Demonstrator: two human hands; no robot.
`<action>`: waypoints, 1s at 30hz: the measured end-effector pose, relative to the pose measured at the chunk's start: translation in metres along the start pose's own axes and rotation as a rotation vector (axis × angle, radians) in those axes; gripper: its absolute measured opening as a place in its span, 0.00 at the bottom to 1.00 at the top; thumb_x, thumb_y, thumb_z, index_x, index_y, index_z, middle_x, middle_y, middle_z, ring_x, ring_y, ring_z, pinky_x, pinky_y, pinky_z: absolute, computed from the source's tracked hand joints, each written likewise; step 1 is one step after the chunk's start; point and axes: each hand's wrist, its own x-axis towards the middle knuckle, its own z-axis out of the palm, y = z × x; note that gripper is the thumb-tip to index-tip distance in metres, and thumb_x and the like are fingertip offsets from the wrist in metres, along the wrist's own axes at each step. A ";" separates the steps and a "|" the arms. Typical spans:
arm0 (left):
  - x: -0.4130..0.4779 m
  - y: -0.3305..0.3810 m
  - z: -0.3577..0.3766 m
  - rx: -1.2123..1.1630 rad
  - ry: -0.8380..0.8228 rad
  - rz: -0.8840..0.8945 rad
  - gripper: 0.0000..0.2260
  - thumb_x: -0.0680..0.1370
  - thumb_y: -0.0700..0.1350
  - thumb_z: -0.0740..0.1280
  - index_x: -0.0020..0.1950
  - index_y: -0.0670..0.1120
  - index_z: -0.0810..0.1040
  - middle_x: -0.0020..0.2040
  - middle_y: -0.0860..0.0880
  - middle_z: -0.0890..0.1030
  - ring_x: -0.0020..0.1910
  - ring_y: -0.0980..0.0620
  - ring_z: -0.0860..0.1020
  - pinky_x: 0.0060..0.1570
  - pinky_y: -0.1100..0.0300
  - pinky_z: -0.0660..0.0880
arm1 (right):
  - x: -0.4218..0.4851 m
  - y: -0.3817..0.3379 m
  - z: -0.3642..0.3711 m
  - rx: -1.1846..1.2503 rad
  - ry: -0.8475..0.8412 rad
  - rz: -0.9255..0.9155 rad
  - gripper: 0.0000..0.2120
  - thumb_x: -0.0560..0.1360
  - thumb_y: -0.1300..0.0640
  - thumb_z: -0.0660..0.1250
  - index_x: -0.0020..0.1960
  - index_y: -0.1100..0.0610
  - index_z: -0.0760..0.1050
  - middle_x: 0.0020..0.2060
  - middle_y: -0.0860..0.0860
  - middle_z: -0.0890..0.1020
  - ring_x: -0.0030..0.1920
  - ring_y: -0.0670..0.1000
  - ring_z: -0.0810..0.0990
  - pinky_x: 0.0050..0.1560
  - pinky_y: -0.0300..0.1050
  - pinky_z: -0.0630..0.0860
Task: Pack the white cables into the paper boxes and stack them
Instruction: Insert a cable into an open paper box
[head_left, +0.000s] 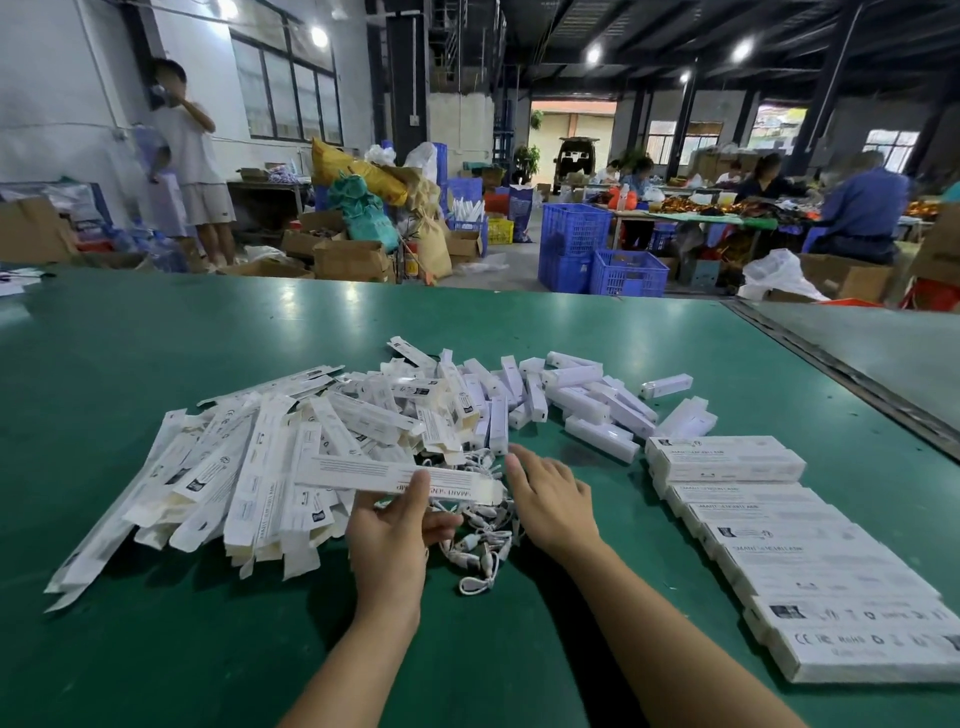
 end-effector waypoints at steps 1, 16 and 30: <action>0.002 -0.001 0.000 -0.007 -0.002 -0.003 0.15 0.70 0.51 0.71 0.53 0.46 0.74 0.34 0.47 0.83 0.28 0.46 0.83 0.27 0.59 0.79 | 0.007 -0.001 0.003 -0.017 -0.023 -0.006 0.27 0.80 0.35 0.39 0.76 0.40 0.57 0.75 0.45 0.66 0.76 0.50 0.56 0.72 0.57 0.52; 0.008 -0.005 -0.002 0.014 0.035 -0.018 0.16 0.71 0.50 0.70 0.52 0.42 0.72 0.33 0.46 0.82 0.28 0.45 0.83 0.25 0.59 0.78 | 0.038 -0.001 0.015 -0.067 0.020 -0.076 0.23 0.79 0.38 0.56 0.69 0.47 0.71 0.66 0.49 0.77 0.67 0.52 0.72 0.64 0.49 0.68; 0.010 -0.002 -0.006 -0.110 0.018 -0.057 0.13 0.72 0.50 0.70 0.53 0.46 0.75 0.43 0.45 0.86 0.37 0.46 0.86 0.34 0.60 0.81 | -0.021 0.019 -0.017 0.809 0.327 0.229 0.06 0.74 0.62 0.69 0.42 0.52 0.79 0.34 0.48 0.84 0.40 0.51 0.84 0.40 0.39 0.76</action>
